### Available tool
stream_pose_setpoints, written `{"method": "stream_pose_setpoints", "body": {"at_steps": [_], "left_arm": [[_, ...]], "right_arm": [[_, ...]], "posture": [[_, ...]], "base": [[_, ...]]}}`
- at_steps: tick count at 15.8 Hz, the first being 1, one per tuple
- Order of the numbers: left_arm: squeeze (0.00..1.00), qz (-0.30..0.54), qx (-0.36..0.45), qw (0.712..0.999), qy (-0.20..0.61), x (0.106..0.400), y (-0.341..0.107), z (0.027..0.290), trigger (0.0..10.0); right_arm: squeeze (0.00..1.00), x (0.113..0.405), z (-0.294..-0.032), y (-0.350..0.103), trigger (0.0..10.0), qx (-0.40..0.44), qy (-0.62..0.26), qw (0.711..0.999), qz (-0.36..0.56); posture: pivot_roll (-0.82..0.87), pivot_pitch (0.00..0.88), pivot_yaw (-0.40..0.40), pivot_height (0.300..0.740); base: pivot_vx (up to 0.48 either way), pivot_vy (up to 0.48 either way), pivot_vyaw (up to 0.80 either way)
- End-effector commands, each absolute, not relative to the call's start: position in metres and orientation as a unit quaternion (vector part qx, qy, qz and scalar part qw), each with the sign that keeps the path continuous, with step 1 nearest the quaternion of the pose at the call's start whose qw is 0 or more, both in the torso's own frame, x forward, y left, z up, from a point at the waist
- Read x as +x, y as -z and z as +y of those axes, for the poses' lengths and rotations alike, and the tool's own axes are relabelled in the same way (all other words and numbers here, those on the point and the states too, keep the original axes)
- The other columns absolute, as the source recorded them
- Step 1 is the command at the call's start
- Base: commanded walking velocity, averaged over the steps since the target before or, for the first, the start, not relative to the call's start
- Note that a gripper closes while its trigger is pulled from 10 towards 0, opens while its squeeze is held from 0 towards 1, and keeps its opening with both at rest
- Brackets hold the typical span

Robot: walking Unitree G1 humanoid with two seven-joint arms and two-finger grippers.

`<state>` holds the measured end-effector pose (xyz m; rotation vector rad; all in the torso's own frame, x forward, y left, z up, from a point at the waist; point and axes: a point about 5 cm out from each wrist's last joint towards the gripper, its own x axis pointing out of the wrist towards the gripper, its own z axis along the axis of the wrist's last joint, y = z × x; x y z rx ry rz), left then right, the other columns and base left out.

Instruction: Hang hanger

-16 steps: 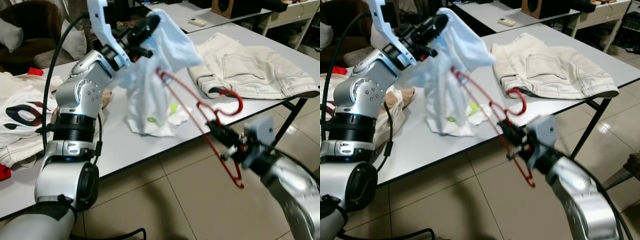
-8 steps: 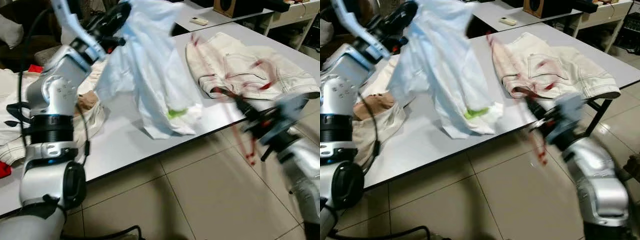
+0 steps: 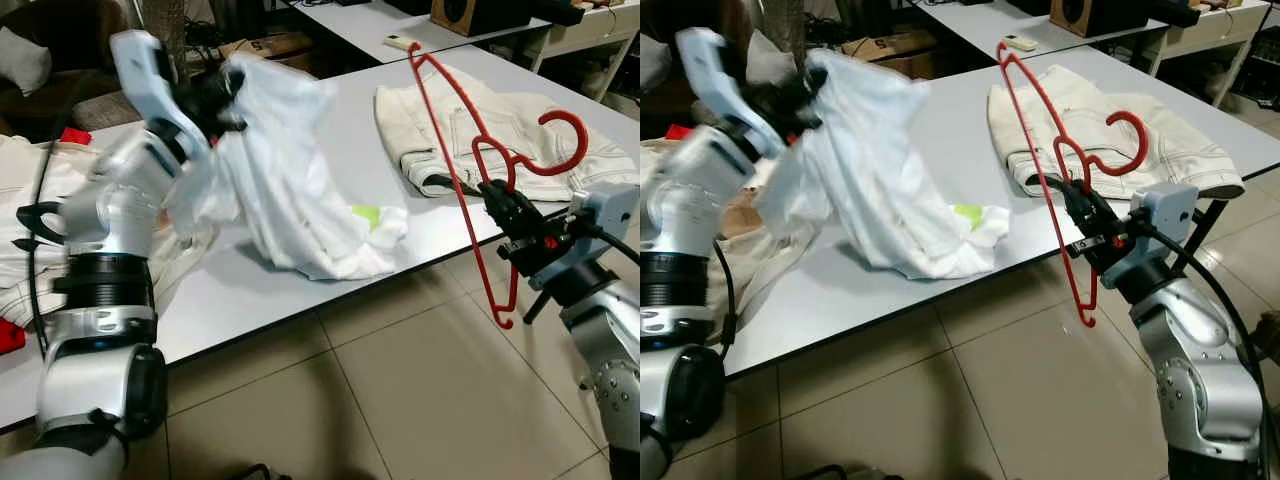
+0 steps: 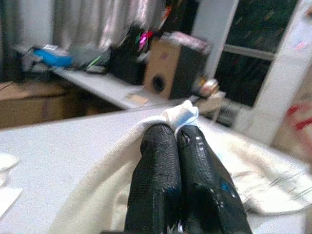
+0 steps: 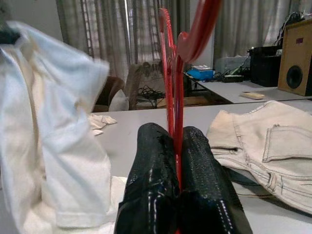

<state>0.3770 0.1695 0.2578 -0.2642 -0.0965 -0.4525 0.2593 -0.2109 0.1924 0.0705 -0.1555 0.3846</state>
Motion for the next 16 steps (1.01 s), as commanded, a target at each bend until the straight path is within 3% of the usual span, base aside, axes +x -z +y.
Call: {"method": "stream_pose_setpoints", "body": {"at_steps": [1, 2, 3, 4, 5, 6, 8, 14, 16], "left_arm": [[0.0, -0.032, -0.118, 0.959, 0.257, 0.375, -0.248, 0.145, 0.0], [0.0, -0.037, -0.117, 0.95, 0.288, 0.372, -0.243, 0.125, 0.0], [0.0, -0.014, -0.026, 0.962, 0.273, 0.376, -0.225, 0.113, 0.0], [0.0, 0.014, 0.018, 0.967, 0.255, 0.379, -0.211, 0.113, 10.0], [0.0, 0.025, 0.027, 0.962, 0.272, 0.377, -0.202, 0.112, 10.0], [1.0, 0.029, 0.048, 0.95, 0.307, 0.37, -0.197, 0.114, 10.0], [1.0, 0.024, 0.05, 0.941, 0.333, 0.362, -0.197, 0.12, 10.0], [1.0, -0.026, 0.097, 0.916, 0.388, 0.358, -0.238, 0.174, 10.0], [1.0, 0.036, 0.2, 0.903, 0.379, 0.364, -0.225, 0.204, 10.0]], "right_arm": [[0.0, 0.256, -0.206, -0.191, 10.0, 0.043, -0.194, 0.977, -0.078], [0.0, 0.254, -0.203, -0.186, 10.0, 0.049, -0.191, 0.978, -0.069], [0.0, 0.25, -0.2, -0.18, 10.0, 0.054, -0.187, 0.979, -0.057], [0.0, 0.248, -0.197, -0.176, 10.0, 0.057, -0.188, 0.979, -0.05], [0.0, 0.244, -0.195, -0.172, 10.0, 0.058, -0.185, 0.98, -0.041], [0.0, 0.239, -0.195, -0.168, 10.0, 0.058, -0.179, 0.982, -0.033], [0.0, 0.234, -0.196, -0.164, 10.0, 0.059, -0.172, 0.983, -0.026], [0.0, 0.221, -0.204, -0.161, 10.0, 0.054, -0.159, 0.986, -0.017], [0.0, 0.217, -0.204, -0.162, 10.0, 0.055, -0.159, 0.986, -0.017]], "posture": [[-0.17, 0.0, 0.083, 0.74], [-0.17, 0.0, 0.083, 0.74], [-0.17, 0.0, 0.083, 0.74], [-0.18, 0.0, 0.087, 0.74], [-0.18, 0.0, 0.089, 0.74], [-0.19, 0.0, 0.093, 0.74], [-0.19, 0.0, 0.096, 0.74], [-0.2, 0.0, 0.108, 0.74], [-0.2, 0.0, 0.109, 0.74]], "base": [[0.0, 0.0, 0.0], [0.0, 0.0, 0.0], [0.0, 0.0, 0.0], [0.0, 0.0, 0.0], [0.0, 0.0, 0.0], [0.0, 0.0, 0.0], [0.0, 0.0, 0.0], [0.0, 0.0, 0.0], [0.0, 0.0, 0.0]]}}
